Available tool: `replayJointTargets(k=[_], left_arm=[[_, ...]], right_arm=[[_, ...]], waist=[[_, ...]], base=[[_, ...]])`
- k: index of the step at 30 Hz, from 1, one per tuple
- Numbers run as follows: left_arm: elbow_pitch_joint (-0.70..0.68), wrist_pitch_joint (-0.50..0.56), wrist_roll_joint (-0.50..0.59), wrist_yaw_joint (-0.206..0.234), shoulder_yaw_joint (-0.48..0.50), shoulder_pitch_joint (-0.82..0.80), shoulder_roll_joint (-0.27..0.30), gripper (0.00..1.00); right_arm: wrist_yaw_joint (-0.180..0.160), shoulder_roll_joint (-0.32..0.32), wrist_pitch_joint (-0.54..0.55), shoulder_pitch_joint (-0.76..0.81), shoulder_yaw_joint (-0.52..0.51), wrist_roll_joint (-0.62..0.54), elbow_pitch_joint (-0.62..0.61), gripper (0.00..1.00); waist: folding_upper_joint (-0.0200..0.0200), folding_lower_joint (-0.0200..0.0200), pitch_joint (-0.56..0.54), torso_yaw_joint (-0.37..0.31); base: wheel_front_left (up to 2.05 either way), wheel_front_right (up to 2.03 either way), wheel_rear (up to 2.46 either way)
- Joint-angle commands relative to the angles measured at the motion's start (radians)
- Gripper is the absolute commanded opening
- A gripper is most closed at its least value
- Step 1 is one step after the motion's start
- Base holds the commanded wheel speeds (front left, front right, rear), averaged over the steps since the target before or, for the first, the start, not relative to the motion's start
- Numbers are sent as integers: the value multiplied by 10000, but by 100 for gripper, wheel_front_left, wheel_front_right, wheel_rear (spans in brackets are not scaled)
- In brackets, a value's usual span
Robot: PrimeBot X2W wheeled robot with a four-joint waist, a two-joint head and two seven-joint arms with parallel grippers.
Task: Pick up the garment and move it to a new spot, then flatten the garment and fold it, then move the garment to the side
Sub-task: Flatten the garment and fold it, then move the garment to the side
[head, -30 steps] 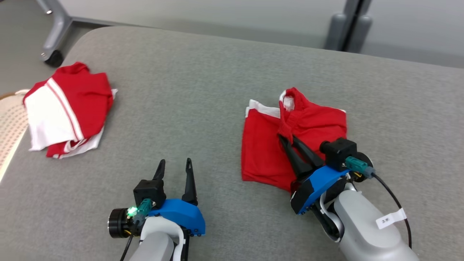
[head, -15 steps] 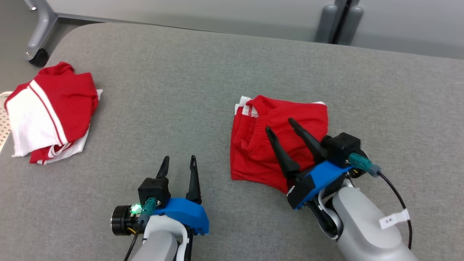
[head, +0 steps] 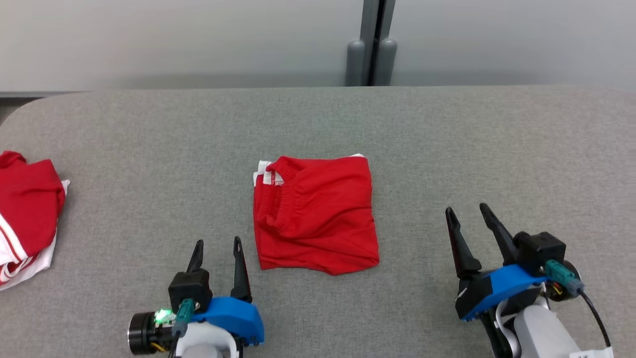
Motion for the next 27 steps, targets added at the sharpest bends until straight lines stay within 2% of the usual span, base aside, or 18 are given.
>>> replayJointTargets(k=[1,5,9,15,23,27], left_arm=[[-57,-27,139,-12,123,308,11,100],[-169,-27,329,-110,386,1000,8,100],[-135,-27,430,-271,538,1542,8,100],[-178,-27,533,-448,750,1898,11,100],[-298,-25,507,-525,727,1755,7,100],[-409,-25,469,-507,376,1411,7,100]], right_arm=[[1,83,-4,311,-80,-137,-11,100],[1,116,-4,965,-189,-309,132,100],[1,129,-4,1512,54,-12,220,100],[1,115,-4,1816,229,167,285,100],[1,119,-2,1705,418,462,419,100],[1,119,-4,1087,661,794,649,100]], waist=[[1,1,-372,-326],[1,1,-866,-489],[1,1,-1346,-522],[1,1,-1569,-518],[1,1,-1354,-366],[1,1,-756,-1]], base=[[0,0,0],[0,0,0],[0,0,0],[0,0,0],[0,0,0],[0,0,0]])
